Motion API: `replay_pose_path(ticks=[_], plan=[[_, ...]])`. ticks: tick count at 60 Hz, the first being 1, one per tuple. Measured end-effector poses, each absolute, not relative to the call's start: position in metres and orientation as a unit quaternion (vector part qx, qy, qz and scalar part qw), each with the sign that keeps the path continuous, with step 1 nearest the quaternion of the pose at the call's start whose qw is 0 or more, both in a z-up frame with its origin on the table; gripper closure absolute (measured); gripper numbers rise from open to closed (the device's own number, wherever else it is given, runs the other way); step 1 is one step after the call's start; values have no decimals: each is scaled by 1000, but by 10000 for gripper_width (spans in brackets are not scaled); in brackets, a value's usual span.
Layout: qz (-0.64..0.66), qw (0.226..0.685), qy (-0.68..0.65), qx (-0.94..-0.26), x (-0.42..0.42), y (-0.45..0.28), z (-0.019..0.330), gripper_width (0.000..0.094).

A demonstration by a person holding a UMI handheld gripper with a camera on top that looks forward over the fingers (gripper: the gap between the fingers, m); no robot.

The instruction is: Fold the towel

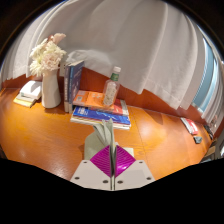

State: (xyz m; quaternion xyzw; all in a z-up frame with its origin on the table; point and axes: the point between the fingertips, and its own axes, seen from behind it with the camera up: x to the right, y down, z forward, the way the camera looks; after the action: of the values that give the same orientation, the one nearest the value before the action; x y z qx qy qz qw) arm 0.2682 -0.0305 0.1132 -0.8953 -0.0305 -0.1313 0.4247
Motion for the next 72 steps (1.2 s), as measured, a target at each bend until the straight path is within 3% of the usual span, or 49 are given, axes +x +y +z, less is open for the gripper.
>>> replay_pose_path(ticks=[6,14,20,30,50,72], plan=[[-113,418,-26,-901,314,-32,90,872],[-113,402,-5,-909,360,-43,56,425],[-112,412,-2,-904,365,-58,71,298],[-99,437,10,-894,326,-86,118,278],[-13,509,33,-860,161,-147,217,269],[1,518,8,-855,25,-233,235,265]])
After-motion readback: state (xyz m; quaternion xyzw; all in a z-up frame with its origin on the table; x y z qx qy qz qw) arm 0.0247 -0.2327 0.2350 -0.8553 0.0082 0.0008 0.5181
